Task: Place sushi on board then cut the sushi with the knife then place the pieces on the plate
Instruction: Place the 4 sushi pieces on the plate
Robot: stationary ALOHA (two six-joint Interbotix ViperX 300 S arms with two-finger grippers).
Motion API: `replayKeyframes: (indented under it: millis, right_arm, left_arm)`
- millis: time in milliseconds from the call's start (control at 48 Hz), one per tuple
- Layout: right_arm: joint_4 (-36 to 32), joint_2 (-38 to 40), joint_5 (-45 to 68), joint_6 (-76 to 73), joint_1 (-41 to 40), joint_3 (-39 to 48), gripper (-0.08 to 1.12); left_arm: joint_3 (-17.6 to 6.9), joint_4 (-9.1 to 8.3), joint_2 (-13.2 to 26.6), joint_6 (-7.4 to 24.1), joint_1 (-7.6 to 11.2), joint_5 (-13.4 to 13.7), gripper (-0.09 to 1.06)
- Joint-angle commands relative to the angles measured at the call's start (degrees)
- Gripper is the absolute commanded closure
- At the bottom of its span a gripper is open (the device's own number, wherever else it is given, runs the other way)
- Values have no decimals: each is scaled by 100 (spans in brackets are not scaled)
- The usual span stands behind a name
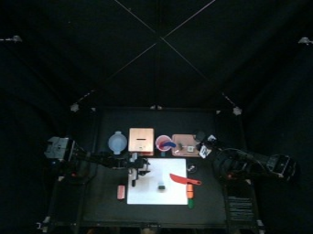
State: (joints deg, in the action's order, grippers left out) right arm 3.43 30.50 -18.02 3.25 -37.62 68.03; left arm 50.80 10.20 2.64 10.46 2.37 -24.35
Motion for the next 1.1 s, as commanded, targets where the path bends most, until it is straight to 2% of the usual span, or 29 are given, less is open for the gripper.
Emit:
replayKeyframes:
  millis: [21,333,458,812,1104]
  right_arm:
    - [9,62,53,9,-26,-53,30]
    - [114,167,9,0,0,-88,25]
    - [457,299,9,0,220,-211,25]
    - [1441,123,431,0,2663,-984,25]
    - [1538,-826,1213,9,3964,-1600,22]
  left_arm:
    - [-105,9,-35,-9,-18,-26,15]
    - [-123,9,-35,-9,-18,-26,15]
    - [-114,0,-35,-9,-18,-26,15]
    - [-114,9,-44,-9,-18,-26,15]
    - [-114,9,-62,-9,-18,-26,15]
